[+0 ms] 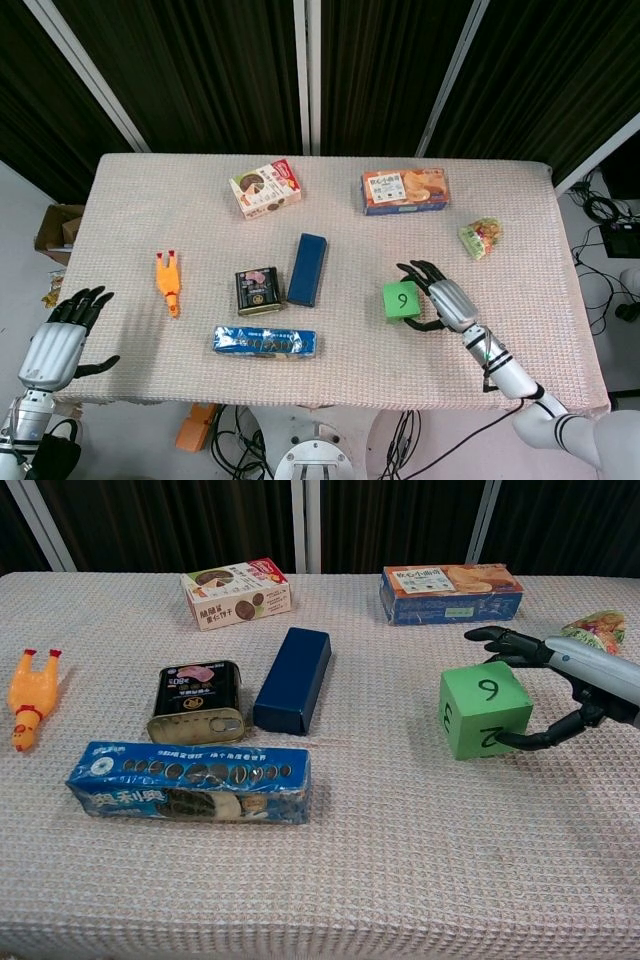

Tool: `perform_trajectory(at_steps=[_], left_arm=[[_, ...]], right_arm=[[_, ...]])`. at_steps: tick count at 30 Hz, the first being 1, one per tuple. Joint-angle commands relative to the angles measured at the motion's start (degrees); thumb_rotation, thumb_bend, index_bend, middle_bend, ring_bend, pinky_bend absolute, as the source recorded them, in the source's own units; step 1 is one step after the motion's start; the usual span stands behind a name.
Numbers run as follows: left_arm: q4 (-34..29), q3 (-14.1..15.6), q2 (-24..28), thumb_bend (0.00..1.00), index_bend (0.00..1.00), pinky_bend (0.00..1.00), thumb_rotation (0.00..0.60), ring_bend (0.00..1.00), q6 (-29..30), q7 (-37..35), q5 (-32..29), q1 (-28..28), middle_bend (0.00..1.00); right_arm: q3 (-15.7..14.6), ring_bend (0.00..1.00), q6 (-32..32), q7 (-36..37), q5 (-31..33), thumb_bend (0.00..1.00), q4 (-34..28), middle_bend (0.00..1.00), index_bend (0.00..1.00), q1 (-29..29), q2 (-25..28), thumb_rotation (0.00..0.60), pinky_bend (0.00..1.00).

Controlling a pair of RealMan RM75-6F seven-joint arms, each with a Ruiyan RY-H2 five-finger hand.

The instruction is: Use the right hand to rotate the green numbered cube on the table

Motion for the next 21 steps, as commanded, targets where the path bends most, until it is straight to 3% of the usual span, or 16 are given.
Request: perform_trajectory(at_steps=[1, 3, 7, 11, 16, 18, 21], left_arm=[[-0.1, -0.1, 0.1, 0.11, 0.12, 0.18, 0.531, 0.07, 0.0, 0.0, 0.0, 0.0, 0.08], [-0.3, -0.1, 0.2, 0.11, 0.12, 0.18, 0.529, 0.07, 0.1, 0.0, -0.1, 0.0, 0.08], [-0.5, -0.2, 0.4, 0.11, 0.12, 0.18, 0.53, 0.07, 0.3, -0.1, -0.2, 0.0, 0.08], [-0.8, -0.3, 0.8, 0.11, 0.13, 0.18, 0.53, 0.07, 0.5, -0.5, -0.2, 0.1, 0.08], [-1.4, -0.3, 1.3, 0.11, 0.13, 0.18, 0.531, 0.07, 0.2, -0.9, -0.3, 0.0, 0.08], [-1.6, -0.2, 1.4, 0.11, 0.12, 0.18, 0.532, 0.07, 0.1, -0.9, -0.3, -0.1, 0.08], [-1.9, -0.1, 1.5, 0.11, 0.13, 0.18, 0.531, 0.07, 0.0, -1.1, -0.2, -0.1, 0.08]], right_arm=[[-0.6, 0.0, 0.0, -0.2, -0.5, 0.09, -1.6, 0.06, 0.0, -0.1, 1.5, 0.6, 0.0], [-0.4, 0.0, 2.1, -0.7, -1.2, 0.01, -2.3, 0.0, 0.0, -0.6, 2.1, 0.6, 0.0], [-0.2, 0.0, 4.5, -2.2, -2.0, 0.0, -5.4, 0.0, 0.0, -1.2, 4.7, 0.6, 0.0], [0.0, 0.0, 4.0, -8.6, -2.0, 0.0, -13.0, 0.0, 0.0, -1.0, 10.1, 0.6, 0.0], [2.0, 0.0, -4.5, -33.7, 3.6, 0.0, -33.5, 0.0, 0.0, 1.0, 22.4, 0.6, 0.0], [3.3, 0.0, -9.4, -47.6, 9.3, 0.0, -42.4, 0.0, 0.0, 2.3, 26.6, 0.6, 0.0], [5.2, 0.0, -13.1, -64.6, 20.0, 0.0, -51.4, 0.0, 0.0, 4.0, 28.1, 0.6, 0.0]])
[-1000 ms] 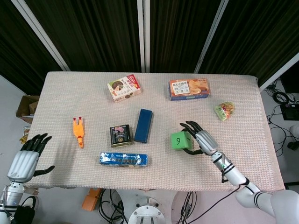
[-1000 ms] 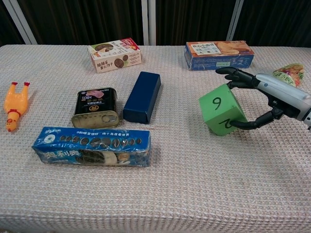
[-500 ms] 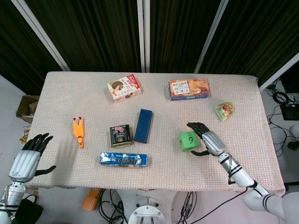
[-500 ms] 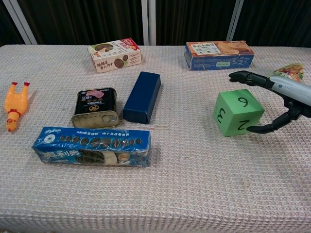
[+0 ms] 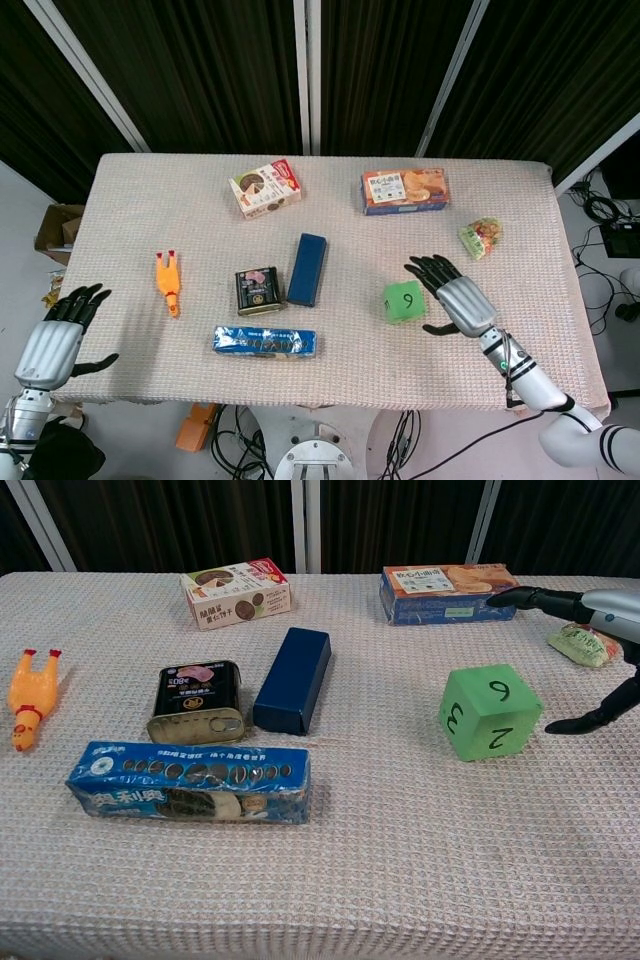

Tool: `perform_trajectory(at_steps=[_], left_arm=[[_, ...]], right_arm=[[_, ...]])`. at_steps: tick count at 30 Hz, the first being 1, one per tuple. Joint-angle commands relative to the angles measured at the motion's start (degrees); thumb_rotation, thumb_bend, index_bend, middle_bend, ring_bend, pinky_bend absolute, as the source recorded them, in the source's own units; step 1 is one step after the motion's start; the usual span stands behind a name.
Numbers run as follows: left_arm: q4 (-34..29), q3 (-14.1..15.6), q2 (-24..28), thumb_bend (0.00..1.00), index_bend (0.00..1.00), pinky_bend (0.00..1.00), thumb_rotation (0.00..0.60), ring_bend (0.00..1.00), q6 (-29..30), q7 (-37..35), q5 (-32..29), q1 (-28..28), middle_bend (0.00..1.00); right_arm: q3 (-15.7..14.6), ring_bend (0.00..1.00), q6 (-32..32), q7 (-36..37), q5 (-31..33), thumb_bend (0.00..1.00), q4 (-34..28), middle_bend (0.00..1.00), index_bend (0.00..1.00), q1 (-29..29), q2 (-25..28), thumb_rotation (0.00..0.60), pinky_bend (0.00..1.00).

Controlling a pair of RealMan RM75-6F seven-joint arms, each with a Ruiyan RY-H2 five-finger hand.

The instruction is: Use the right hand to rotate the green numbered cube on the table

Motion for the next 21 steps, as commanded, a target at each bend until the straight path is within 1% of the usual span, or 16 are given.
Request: perform_trajectory(at_steps=[1, 3, 5, 6, 9, 14, 19, 21], left_arm=[[-0.1, 0.1, 0.1, 0.11, 0.13, 0.18, 0.531, 0.07, 0.1, -0.1, 0.1, 0.0, 0.08], [-0.1, 0.1, 0.2, 0.11, 0.12, 0.18, 0.531, 0.07, 0.3, -0.3, 0.2, 0.1, 0.08], [-0.1, 0.1, 0.3, 0.11, 0.12, 0.18, 0.53, 0.07, 0.4, -0.5, 0.2, 0.2, 0.08], [-0.1, 0.1, 0.5, 0.11, 0.12, 0.18, 0.529, 0.07, 0.5, -0.6, 0.2, 0.3, 0.08], [0.0, 0.2, 0.8, 0.11, 0.12, 0.18, 0.531, 0.07, 0.7, -1.0, 0.3, 0.4, 0.08], [0.4, -0.1, 1.0, 0.11, 0.13, 0.18, 0.534, 0.07, 1.2, -0.1, -0.1, 0.6, 0.08], [0.0, 0.0, 1.5, 0.11, 0.13, 0.18, 0.533, 0.07, 0.8, -0.9, -0.4, 0.7, 0.08], [0.1, 0.0, 1.4, 0.11, 0.13, 0.18, 0.531, 0.07, 0.6, -0.8, -0.5, 0.7, 0.08]], right_arm=[[4.1, 0.0, -11.2, -36.7, 20.0, 0.0, -24.2, 0.0, 0.0, 4.1, 9.9, 0.6, 0.0], [4.7, 0.0, -11.4, -44.7, 27.4, 0.0, -27.1, 0.0, 0.0, 5.5, 8.8, 0.6, 0.0], [5.2, 0.0, -10.4, -49.6, 31.8, 0.0, -27.7, 0.0, 0.0, 6.7, 6.8, 0.6, 0.0], [5.4, 0.0, -9.8, -51.8, 34.2, 0.0, -27.9, 0.0, 0.0, 7.4, 5.5, 0.6, 0.0], [5.7, 0.0, -9.1, -53.9, 38.2, 0.0, -27.8, 0.0, 0.0, 8.5, 2.8, 0.6, 0.0], [5.7, 0.0, -8.4, -54.4, 40.4, 0.01, -27.0, 0.03, 0.0, 9.4, 0.3, 0.6, 0.0], [5.6, 0.0, -7.7, -52.5, 38.5, 0.03, -25.7, 0.08, 0.0, 9.5, -1.4, 0.6, 0.0], [5.7, 0.0, -6.8, -52.5, 38.1, 0.04, -25.2, 0.12, 0.0, 9.4, -2.1, 0.6, 0.0]])
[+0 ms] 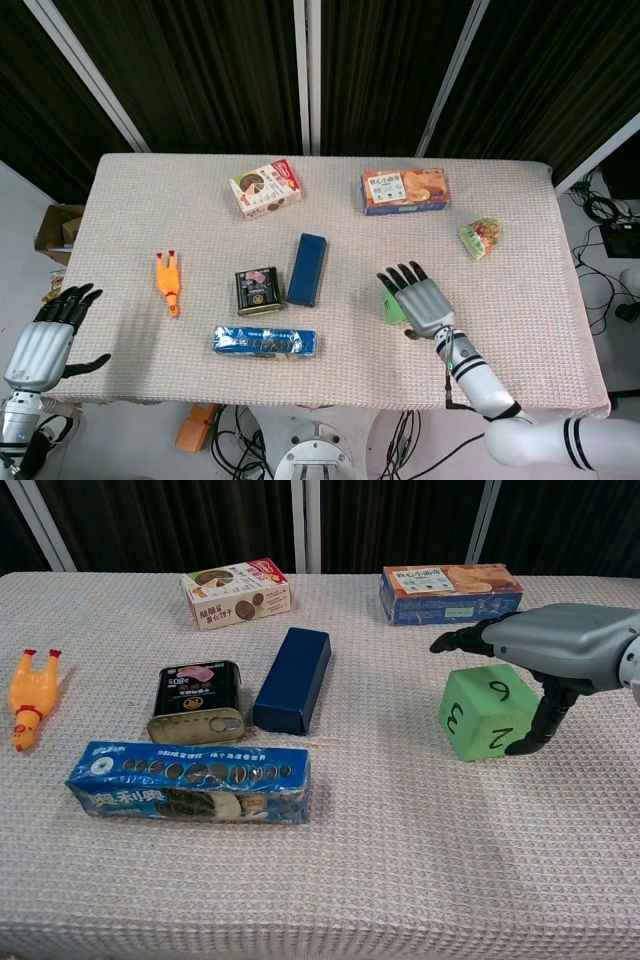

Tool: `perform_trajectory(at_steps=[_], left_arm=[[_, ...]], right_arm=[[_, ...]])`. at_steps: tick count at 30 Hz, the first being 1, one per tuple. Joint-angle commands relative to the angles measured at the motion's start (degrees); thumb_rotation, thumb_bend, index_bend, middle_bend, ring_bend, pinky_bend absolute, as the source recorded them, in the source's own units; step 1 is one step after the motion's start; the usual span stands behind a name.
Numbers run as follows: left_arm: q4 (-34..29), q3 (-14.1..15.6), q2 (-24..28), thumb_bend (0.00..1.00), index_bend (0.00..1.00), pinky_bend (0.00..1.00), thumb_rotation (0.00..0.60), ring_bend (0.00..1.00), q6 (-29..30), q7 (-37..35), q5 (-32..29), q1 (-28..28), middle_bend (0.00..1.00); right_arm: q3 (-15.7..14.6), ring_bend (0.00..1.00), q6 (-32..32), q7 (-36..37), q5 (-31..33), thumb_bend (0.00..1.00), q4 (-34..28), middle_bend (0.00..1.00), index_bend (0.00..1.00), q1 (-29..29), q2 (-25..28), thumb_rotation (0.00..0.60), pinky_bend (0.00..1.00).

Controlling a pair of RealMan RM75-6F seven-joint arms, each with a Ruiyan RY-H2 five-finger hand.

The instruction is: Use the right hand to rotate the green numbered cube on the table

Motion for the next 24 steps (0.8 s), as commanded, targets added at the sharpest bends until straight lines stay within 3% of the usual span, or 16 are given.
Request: perform_trajectory(at_steps=[1, 4, 9, 16, 19, 24], left_arm=[[0.1, 0.0, 0.0, 0.11, 0.13, 0.18, 0.531, 0.07, -0.3, 0.2, -0.2, 0.0, 0.08], [0.0, 0.0, 0.1, 0.11, 0.13, 0.18, 0.53, 0.07, -0.4, 0.2, -0.2, -0.1, 0.08], [0.1, 0.0, 0.2, 0.11, 0.13, 0.18, 0.532, 0.07, -0.3, 0.0, -0.3, 0.1, 0.08], [0.3, 0.1, 0.3, 0.11, 0.13, 0.18, 0.531, 0.07, -0.2, -0.6, -0.3, 0.3, 0.08], [0.3, 0.1, 0.2, 0.11, 0.13, 0.18, 0.529, 0.07, -0.1, -0.6, -0.1, 0.3, 0.08], [0.3, 0.2, 0.0, 0.11, 0.13, 0.18, 0.505, 0.07, 0.3, -0.4, 0.2, 0.5, 0.08]], right_arm=[[0.1, 0.0, 1.4, 0.0, -0.5, 0.04, 0.8, 0.14, 0.0, 0.1, -1.3, 0.6, 0.0], [0.2, 0.0, 2.3, -0.9, 0.2, 0.09, 1.4, 0.22, 0.0, 0.3, -2.4, 0.6, 0.0], [-0.1, 0.0, 3.1, -1.5, 0.4, 0.14, 2.7, 0.27, 0.0, 0.5, -3.9, 0.6, 0.0], [0.1, 0.04, 8.0, -0.7, -3.0, 0.28, 3.1, 0.51, 0.0, -0.9, -6.0, 0.6, 0.0], [0.0, 0.07, 7.1, 4.2, -7.2, 0.31, 2.6, 0.55, 0.0, -1.5, -5.9, 0.6, 0.0], [-0.1, 0.13, 7.0, 27.2, -21.8, 0.31, 7.7, 0.62, 0.0, -4.3, -7.8, 0.6, 0.0]])
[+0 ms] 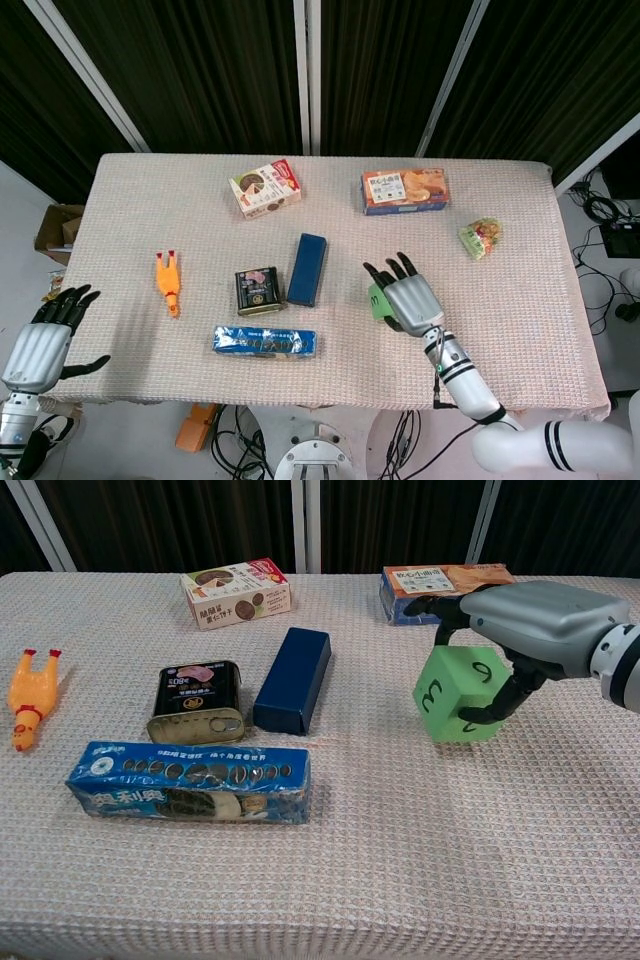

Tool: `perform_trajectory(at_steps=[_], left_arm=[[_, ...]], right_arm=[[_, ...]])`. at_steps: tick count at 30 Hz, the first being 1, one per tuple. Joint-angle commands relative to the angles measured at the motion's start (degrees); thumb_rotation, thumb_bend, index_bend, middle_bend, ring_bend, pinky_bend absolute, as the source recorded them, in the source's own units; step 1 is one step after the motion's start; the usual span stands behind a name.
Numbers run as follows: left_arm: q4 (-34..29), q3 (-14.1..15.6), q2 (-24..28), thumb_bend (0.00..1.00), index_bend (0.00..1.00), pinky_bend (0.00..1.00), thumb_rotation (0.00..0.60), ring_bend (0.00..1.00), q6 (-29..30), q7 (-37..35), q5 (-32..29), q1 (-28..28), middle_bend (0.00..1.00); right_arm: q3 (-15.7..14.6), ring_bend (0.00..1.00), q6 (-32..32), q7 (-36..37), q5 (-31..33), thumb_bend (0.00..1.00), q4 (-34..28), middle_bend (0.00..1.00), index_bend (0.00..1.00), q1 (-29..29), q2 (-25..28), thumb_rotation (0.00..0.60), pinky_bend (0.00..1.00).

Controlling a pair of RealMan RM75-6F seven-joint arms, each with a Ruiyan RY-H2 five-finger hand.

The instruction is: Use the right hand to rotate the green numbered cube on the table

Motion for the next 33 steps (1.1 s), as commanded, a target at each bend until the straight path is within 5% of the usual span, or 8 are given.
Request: perform_trajectory(at_steps=[1, 6, 11, 18, 26, 29, 33], left_arm=[[0.1, 0.1, -0.1, 0.11, 0.13, 0.18, 0.502, 0.07, 0.2, 0.0, 0.0, 0.2, 0.08], [0.4, 0.1, 0.0, 0.11, 0.13, 0.18, 0.5, 0.07, 0.0, -0.5, -0.1, 0.3, 0.08], [0.7, 0.1, -0.5, 0.11, 0.13, 0.18, 0.494, 0.07, -0.3, -0.2, 0.0, 0.0, 0.08], [0.8, 0.0, -0.7, 0.11, 0.13, 0.18, 0.49, 0.07, -0.3, -0.1, -0.1, 0.0, 0.08], [1.2, 0.0, -1.0, 0.11, 0.14, 0.18, 0.483, 0.07, -0.3, -0.7, 0.5, -0.2, 0.08], [1.3, 0.0, -1.0, 0.12, 0.14, 0.18, 0.477, 0.07, -0.2, -0.9, 0.5, -0.1, 0.08], [1.3, 0.0, -1.0, 0.12, 0.14, 0.18, 0.476, 0.07, 0.0, -0.9, 0.6, -0.1, 0.08]], right_arm=[[-0.4, 0.13, 0.7, 24.3, -15.1, 0.31, 6.4, 0.62, 0.0, -3.3, -2.6, 0.6, 0.0], [-2.0, 0.14, 9.2, 53.6, -26.2, 0.31, 22.3, 0.65, 0.0, -8.0, -9.0, 0.6, 0.0], [-2.4, 0.17, 9.0, 71.7, -24.9, 0.32, 33.4, 0.67, 0.0, -10.7, -13.2, 0.6, 0.0], [-2.9, 0.18, 5.8, 83.8, -25.8, 0.29, 42.7, 0.67, 0.0, -10.8, -14.8, 0.6, 0.0], [-3.9, 0.17, 4.2, 88.2, -28.1, 0.28, 47.2, 0.63, 0.0, -10.5, -14.7, 0.6, 0.0], [-4.4, 0.1, 4.6, 88.0, -29.3, 0.21, 47.6, 0.53, 0.0, -10.4, -14.2, 0.6, 0.0], [-4.9, 0.0, 4.3, 87.0, -30.3, 0.1, 47.1, 0.21, 0.0, -10.2, -12.9, 0.6, 0.0]])
